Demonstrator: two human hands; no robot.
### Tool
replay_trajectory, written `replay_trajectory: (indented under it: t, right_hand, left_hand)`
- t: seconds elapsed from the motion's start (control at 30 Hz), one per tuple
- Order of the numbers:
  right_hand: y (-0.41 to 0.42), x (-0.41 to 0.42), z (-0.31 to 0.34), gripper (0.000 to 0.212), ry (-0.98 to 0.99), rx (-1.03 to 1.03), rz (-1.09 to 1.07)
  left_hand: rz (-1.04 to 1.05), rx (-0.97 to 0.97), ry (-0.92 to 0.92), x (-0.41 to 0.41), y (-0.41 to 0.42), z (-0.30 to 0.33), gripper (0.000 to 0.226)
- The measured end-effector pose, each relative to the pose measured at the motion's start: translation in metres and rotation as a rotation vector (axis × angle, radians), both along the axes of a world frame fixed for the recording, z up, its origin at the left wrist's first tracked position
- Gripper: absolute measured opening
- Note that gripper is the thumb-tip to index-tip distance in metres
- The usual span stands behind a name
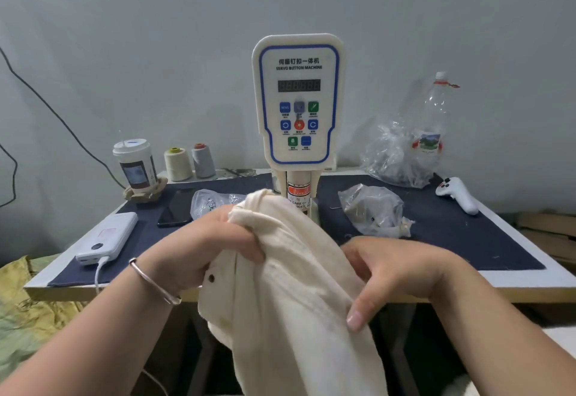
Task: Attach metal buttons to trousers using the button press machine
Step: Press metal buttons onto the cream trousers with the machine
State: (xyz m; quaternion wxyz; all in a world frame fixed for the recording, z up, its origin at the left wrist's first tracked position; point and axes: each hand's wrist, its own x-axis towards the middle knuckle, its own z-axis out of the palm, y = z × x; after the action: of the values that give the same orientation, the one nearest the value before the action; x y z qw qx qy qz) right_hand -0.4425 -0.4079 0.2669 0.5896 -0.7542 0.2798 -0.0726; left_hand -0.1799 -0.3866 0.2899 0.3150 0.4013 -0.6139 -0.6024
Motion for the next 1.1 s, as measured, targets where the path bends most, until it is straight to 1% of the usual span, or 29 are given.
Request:
replay_trajectory:
  t: [0.03, 0.1, 0.2, 0.23, 0.3, 0.37, 0.4, 0.43, 0.47, 0.5, 0.53, 0.57, 0.6, 0.63, 0.67, 0.7, 0.73, 0.77, 0.83, 0.87, 0.9, 0.97, 1.03, 1.1]
  right_hand:
    - [-0.003, -0.004, -0.007, 0.051, -0.017, 0.03, -0.024]
    - [-0.014, -0.016, -0.018, 0.046, -0.135, 0.132, -0.151]
    - [-0.035, -0.031, -0.031, 0.055, -0.278, 0.241, -0.375]
    - [-0.041, -0.033, -0.036, 0.051, -0.295, 0.266, -0.43]
    - [-0.049, -0.029, -0.048, 0.034, -0.256, 0.301, -0.527]
    - [-0.053, -0.017, -0.062, 0.021, -0.16, 0.287, -0.577]
    - [-0.056, -0.011, -0.067, 0.019, -0.103, 0.221, -0.598]
    - [-0.059, -0.007, -0.07, 0.02, -0.058, 0.134, -0.627]
    - [-0.063, -0.004, -0.072, 0.022, -0.042, 0.055, -0.672]
    - [-0.068, -0.005, -0.074, 0.023, -0.053, 0.0, -0.757]
    - [-0.074, -0.01, -0.076, 0.023, -0.059, -0.066, -0.884]
    - [-0.08, -0.018, -0.08, 0.021, -0.031, -0.19, -1.041]
    - [-0.088, -0.028, -0.083, 0.017, 0.051, -0.367, -1.206]
    - [-0.095, -0.038, -0.087, 0.013, 0.156, -0.536, -1.324]
    - [-0.101, -0.045, -0.091, 0.013, 0.24, -0.656, -1.373]
    - [-0.108, -0.049, -0.094, 0.018, 0.315, -0.724, -1.362]
    - [-0.116, -0.051, -0.098, 0.025, 0.41, -0.75, -1.308]
    - [-0.124, -0.051, -0.101, 0.029, 0.518, -0.765, -1.234]
    - [-0.141, -0.048, -0.106, 0.034, 0.718, -0.792, -1.094]
    - [-0.148, -0.045, -0.107, 0.034, 0.776, -0.793, -1.057]
    - [-0.155, -0.044, -0.106, 0.033, 0.818, -0.787, -1.038]
    - [-0.168, -0.042, -0.105, 0.033, 0.876, -0.751, -1.025]
    - [-0.179, -0.04, -0.103, 0.025, 0.929, -0.704, -1.002]
    - [-0.185, -0.038, -0.1, 0.019, 0.964, -0.664, -0.978]
  left_hand:
    - [0.019, 0.014, 0.039, 0.002, -0.002, -0.002, 0.049]
    - [0.023, 0.064, 0.096, 0.008, -0.005, -0.008, 0.051]
    - [0.003, 0.148, 0.117, 0.018, -0.014, -0.028, 0.055]
    - [0.012, 0.155, 0.099, 0.02, -0.017, -0.036, 0.053]
    - [0.062, 0.177, 0.059, 0.024, -0.023, -0.054, 0.044]
    - [0.147, 0.202, 0.03, 0.025, -0.03, -0.07, 0.04]
    - [0.22, 0.211, -0.01, 0.024, -0.035, -0.076, 0.04]
    - [0.219, 0.198, 0.058, 0.031, -0.034, -0.085, 0.043]
    - [0.266, 0.21, 0.135, 0.042, -0.032, -0.09, 0.048]
    - [0.303, 0.167, 0.213, 0.052, -0.032, -0.092, 0.051]
    - [0.26, 0.199, 0.216, 0.056, -0.032, -0.085, 0.049]
    - [0.207, 0.246, 0.196, 0.056, -0.036, -0.08, 0.054]
    - [0.318, 0.308, 0.226, 0.057, -0.042, -0.072, 0.066]
    - [0.403, 0.361, 0.221, 0.065, -0.049, -0.068, 0.064]
    - [0.421, 0.384, 0.189, 0.071, -0.051, -0.066, 0.059]
    - [0.438, 0.39, 0.142, 0.076, -0.05, -0.068, 0.051]
    - [0.488, 0.376, 0.076, 0.082, -0.052, -0.075, 0.045]
    - [0.582, 0.349, -0.017, 0.083, -0.057, -0.083, 0.04]
    - [0.784, 0.216, -0.264, 0.078, -0.069, -0.097, 0.029]
    - [0.838, 0.148, -0.35, 0.075, -0.074, -0.101, 0.025]
    - [0.866, 0.092, -0.388, 0.071, -0.078, -0.104, 0.024]
    - [0.839, 0.021, -0.406, 0.063, -0.087, -0.112, 0.023]
    - [0.774, -0.03, -0.444, 0.054, -0.096, -0.116, 0.025]
    - [0.717, -0.042, -0.467, 0.048, -0.104, -0.122, 0.027]
